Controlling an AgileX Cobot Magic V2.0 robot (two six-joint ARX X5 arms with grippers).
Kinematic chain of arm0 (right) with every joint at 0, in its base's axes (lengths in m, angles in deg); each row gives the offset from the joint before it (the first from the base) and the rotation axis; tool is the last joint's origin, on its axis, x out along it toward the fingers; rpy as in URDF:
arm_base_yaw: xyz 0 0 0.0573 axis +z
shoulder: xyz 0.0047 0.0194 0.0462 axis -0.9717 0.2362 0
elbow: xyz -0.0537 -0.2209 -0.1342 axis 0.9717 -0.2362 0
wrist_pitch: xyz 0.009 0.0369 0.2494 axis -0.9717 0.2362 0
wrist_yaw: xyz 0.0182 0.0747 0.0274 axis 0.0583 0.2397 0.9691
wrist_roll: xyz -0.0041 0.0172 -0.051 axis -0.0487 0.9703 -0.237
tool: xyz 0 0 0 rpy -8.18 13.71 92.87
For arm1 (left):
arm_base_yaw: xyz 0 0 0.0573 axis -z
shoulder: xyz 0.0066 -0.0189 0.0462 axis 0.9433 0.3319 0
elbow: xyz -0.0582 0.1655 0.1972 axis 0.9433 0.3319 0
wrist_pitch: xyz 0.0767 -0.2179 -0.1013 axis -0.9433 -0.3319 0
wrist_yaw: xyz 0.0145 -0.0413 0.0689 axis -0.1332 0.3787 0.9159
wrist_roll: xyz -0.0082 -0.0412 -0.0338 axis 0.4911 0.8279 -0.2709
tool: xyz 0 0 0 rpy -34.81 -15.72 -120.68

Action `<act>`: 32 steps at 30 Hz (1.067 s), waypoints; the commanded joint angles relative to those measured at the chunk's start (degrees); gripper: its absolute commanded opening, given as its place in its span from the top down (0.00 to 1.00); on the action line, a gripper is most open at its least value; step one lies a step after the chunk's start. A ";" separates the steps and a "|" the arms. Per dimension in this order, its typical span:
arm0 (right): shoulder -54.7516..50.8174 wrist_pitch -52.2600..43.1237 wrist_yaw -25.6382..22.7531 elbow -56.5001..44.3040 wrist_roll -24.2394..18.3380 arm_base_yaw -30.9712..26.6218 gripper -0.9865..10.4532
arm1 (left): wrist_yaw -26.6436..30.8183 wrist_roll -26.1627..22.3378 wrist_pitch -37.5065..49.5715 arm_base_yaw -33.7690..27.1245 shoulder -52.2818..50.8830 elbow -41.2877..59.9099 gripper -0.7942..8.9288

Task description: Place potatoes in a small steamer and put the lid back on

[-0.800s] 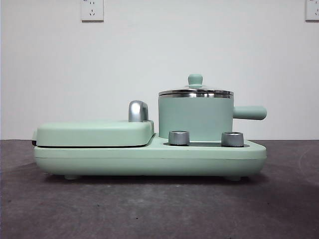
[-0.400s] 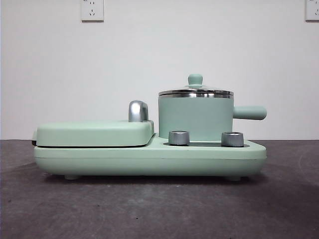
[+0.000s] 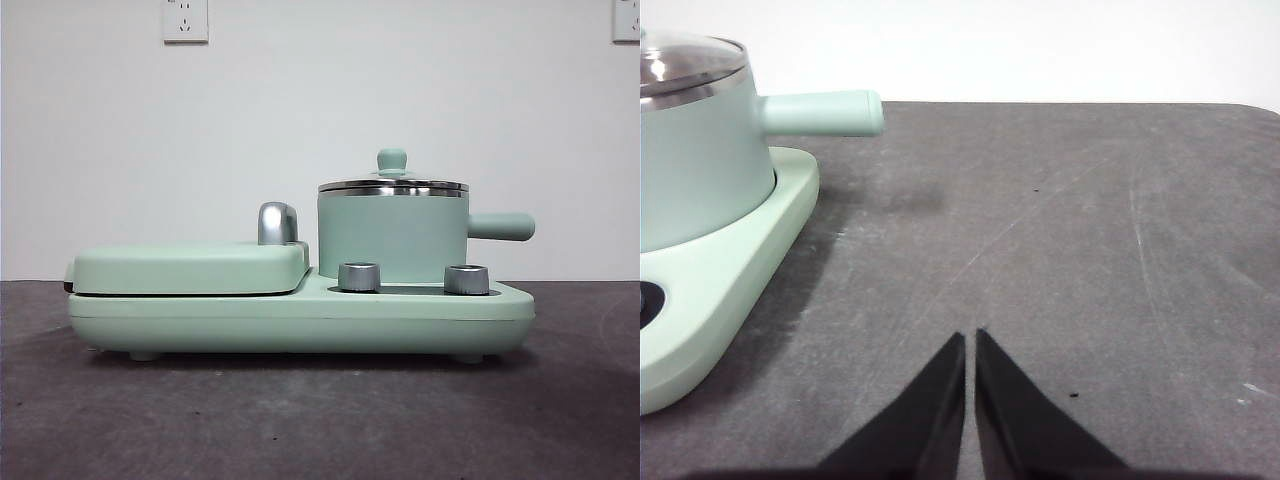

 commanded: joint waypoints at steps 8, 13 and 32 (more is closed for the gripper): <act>-0.09 -0.70 -0.02 -0.37 -0.46 -0.02 0.90 | -0.24 -0.37 -0.33 -1.86 -0.11 0.94 0.91; -0.09 -0.70 -0.02 -0.35 -0.44 -0.02 0.90 | -0.24 -0.37 -0.33 -5.33 -0.11 0.94 0.91; -0.09 -0.70 -0.02 -0.35 -0.46 -0.02 0.90 | -0.24 -0.37 -0.33 -7.17 -0.11 0.94 0.91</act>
